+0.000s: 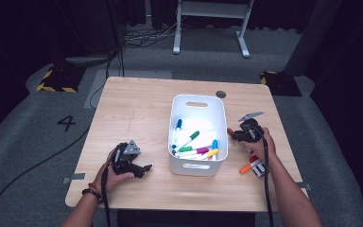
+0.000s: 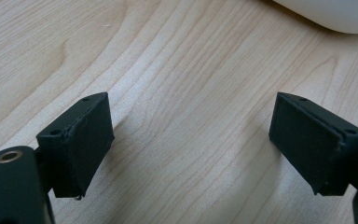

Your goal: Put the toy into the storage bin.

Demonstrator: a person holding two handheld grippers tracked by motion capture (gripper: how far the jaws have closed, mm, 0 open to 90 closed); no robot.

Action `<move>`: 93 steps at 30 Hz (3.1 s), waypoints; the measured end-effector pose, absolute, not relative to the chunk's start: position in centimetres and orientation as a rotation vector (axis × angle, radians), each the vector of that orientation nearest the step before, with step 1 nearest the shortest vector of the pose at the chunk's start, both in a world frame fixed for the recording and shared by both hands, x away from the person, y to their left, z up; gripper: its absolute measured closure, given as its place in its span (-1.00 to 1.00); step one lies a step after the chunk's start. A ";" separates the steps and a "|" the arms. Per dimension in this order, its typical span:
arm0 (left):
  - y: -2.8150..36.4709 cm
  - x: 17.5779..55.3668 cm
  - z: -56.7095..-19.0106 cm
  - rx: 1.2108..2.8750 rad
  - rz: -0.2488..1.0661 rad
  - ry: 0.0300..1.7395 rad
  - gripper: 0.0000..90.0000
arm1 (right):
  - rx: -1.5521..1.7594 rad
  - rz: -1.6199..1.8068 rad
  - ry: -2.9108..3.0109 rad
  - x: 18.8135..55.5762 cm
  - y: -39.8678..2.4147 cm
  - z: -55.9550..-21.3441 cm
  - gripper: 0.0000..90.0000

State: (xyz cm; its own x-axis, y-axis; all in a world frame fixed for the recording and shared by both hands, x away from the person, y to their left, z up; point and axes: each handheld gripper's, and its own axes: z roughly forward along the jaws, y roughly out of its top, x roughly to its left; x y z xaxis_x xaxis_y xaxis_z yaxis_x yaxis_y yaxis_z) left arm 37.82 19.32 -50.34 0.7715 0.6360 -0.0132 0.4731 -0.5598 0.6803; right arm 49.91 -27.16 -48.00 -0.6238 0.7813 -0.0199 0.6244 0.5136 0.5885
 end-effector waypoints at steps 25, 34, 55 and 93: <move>19.3 37.8 -50.3 2.271 0.306 0.822 -0.69 | 0.862 1.241 2.286 43.3 -27.7 -34.5 0.65; 19.3 37.8 -50.3 2.272 0.305 0.823 -0.69 | 0.695 1.282 2.326 41.7 -24.7 -31.0 0.66; 19.3 37.8 -50.3 2.272 0.306 0.822 -0.69 | 0.407 1.221 2.525 39.7 -15.9 -30.5 0.65; 19.3 37.8 -50.3 2.272 0.306 0.822 -0.69 | 0.219 0.720 2.877 39.7 -11.9 -36.6 0.64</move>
